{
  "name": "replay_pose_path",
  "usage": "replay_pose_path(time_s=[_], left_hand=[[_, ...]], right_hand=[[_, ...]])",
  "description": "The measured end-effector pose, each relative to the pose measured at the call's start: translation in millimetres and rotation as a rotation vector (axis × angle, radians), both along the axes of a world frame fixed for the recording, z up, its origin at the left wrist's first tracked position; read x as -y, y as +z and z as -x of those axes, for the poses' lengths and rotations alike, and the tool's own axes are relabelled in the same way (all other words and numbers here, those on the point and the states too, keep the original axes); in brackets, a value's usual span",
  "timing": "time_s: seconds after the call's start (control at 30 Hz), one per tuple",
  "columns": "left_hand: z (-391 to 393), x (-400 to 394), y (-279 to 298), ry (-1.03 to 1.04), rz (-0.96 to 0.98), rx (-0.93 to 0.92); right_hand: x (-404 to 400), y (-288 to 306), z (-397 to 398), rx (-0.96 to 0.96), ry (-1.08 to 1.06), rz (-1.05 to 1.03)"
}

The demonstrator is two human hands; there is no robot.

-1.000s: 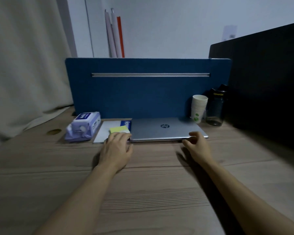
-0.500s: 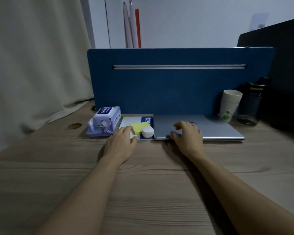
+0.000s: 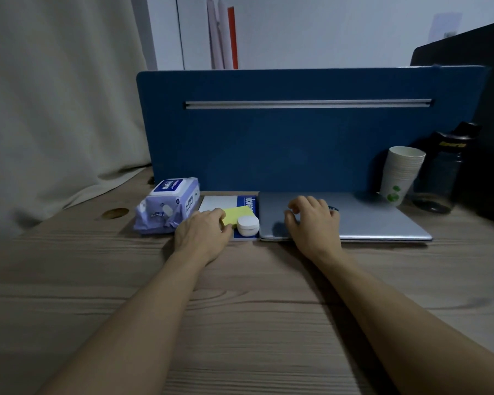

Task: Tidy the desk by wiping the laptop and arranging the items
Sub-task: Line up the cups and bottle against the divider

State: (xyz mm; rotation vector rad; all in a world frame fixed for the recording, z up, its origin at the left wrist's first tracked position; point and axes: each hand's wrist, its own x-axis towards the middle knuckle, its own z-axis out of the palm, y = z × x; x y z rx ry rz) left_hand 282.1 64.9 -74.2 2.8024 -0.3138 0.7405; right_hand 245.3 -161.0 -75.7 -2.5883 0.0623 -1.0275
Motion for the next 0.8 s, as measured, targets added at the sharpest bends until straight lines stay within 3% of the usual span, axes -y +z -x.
replay_pose_path(time_s=[0.5, 0.8], left_hand=[[-15, 3, -3, 0.04, 0.032, -0.002], [23, 3, 3, -0.077, 0.065, 0.014]], right_hand=[[2, -1, -1, -0.052, -0.021, -0.024], [6, 3, 27, -0.087, -0.001, -0.081]])
